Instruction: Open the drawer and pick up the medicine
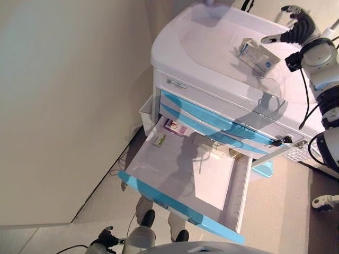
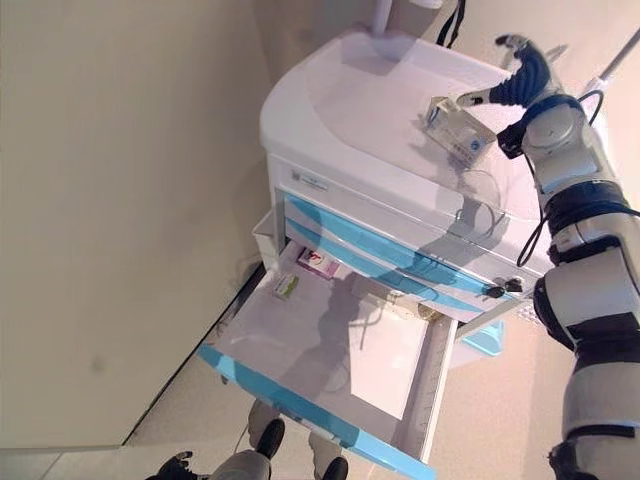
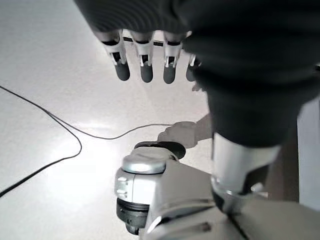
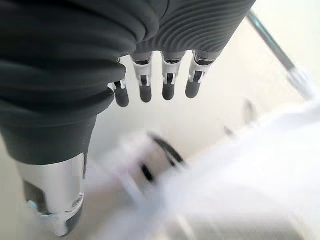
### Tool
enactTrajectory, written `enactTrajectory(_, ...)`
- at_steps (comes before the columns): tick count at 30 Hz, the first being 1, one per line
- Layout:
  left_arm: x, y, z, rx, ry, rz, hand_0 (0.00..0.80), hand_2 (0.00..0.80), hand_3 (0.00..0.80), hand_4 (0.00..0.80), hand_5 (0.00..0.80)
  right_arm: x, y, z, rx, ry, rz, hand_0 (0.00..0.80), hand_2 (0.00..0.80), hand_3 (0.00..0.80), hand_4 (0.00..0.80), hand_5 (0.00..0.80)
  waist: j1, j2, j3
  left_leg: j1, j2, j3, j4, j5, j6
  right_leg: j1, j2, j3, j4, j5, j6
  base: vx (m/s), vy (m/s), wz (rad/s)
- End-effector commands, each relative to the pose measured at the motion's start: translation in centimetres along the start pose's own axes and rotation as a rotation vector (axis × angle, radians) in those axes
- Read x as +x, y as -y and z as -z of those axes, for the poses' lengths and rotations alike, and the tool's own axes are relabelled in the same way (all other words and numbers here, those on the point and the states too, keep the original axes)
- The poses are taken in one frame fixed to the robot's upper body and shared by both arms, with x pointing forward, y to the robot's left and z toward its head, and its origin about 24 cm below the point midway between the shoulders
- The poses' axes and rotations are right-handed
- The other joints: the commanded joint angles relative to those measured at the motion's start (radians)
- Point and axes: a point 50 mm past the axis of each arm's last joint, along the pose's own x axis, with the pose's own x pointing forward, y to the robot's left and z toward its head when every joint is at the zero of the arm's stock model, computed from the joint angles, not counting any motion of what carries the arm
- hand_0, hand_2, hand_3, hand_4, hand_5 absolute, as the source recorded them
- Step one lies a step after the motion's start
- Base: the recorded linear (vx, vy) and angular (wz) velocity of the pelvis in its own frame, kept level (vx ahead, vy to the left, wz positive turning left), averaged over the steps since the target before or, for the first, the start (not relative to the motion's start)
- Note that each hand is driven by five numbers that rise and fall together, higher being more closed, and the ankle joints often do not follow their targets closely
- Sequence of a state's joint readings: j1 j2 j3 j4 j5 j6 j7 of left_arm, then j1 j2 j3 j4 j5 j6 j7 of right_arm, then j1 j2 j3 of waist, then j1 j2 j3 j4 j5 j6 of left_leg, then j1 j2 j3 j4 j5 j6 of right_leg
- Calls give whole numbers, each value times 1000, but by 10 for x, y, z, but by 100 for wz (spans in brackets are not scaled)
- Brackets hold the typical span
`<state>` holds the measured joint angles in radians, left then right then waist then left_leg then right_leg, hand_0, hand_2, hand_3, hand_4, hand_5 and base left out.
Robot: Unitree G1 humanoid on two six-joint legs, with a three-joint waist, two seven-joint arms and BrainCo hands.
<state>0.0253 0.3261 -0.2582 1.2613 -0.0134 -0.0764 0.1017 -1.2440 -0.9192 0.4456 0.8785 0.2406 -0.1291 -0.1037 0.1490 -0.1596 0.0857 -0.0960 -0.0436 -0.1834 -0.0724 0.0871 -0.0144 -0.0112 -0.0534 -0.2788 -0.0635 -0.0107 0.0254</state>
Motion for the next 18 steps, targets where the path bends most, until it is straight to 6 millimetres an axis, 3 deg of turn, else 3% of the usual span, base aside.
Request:
enactTrajectory(1,-3,2,15,-6,-44,-3,0,0,0,0,0,-9,36,-3,29,85,149,0,0,0,0,0,-39,5,-38,7,-20,58,14,-42,20,-48,-15,22,99,27,59,24,44,-42)
enactTrajectory(6,-5,6,25,3,-72,-1,0,0,0,0,0,-38,59,13,166,136,280,0,0,0,0,0,-74,24,-58,45,-15,108,6,-56,26,-36,-10,72,96,32,66,15,45,-35)
enactTrajectory(11,-7,13,28,-4,-83,12,0,0,0,0,0,-78,64,54,332,78,388,0,0,0,0,0,-107,50,-76,74,-11,154,-2,-68,29,-25,-9,119,82,40,73,-1,38,-35)
enactTrajectory(15,-7,16,27,1,-79,13,0,0,0,0,0,-131,66,102,438,-42,541,0,0,0,0,0,-126,68,-85,81,-10,183,-6,-74,30,-26,-7,145,67,53,78,-18,34,-26)
enactTrajectory(18,-7,18,25,2,-74,14,0,0,0,0,0,-173,60,130,380,-161,598,0,0,0,0,0,-150,87,-85,81,-10,205,-10,-76,32,-33,-5,168,53,65,84,-32,29,-18)
